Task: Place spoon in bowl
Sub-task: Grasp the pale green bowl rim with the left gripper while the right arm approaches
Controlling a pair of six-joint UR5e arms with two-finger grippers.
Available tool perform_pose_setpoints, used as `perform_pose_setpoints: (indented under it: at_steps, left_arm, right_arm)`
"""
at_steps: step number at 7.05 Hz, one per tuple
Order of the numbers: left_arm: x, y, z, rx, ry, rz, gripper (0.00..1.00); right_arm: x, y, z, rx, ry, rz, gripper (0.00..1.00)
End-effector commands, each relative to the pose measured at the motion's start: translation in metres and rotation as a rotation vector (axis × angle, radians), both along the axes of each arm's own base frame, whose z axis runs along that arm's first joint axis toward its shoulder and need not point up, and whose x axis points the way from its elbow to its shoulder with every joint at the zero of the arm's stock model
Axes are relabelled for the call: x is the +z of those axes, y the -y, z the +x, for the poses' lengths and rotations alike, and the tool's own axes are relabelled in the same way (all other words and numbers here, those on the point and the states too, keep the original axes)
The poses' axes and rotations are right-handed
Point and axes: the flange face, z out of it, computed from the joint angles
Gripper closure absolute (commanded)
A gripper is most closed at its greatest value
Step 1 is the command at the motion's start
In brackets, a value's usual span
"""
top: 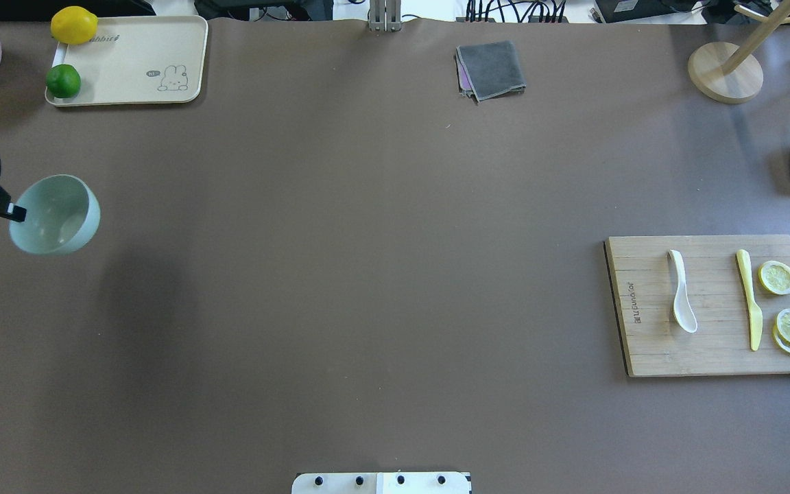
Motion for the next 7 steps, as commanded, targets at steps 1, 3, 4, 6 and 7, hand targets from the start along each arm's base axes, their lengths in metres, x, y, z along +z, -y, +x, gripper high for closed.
perform_pose_setpoints:
  at_steps: [1,3,4,6,7]
  left_arm:
    - [-0.123,-0.002,0.097,-0.042,-0.109,-0.092,1.00]
    - [-0.195,-0.023,0.203,-0.083,-0.111,-0.177,1.00]
    - [-0.250,-0.036,0.273,-0.114,-0.022,-0.154,1.00]
    - [-0.299,-0.077,0.345,-0.128,0.052,-0.101,1.00]
    - [-0.313,-0.079,0.364,-0.153,0.047,-0.118,1.00]
  right_arm:
    - [-0.057,0.002,-0.063,0.056,-0.019,-0.045,0.00]
    - [-0.077,-0.013,-0.121,0.045,-0.067,-0.032,0.00]
    - [-0.085,-0.021,-0.139,0.054,-0.059,-0.069,0.00]
    - [-0.073,-0.032,-0.162,0.023,-0.092,-0.073,0.00]
    - [-0.070,-0.034,-0.167,0.018,-0.097,-0.083,0.00]
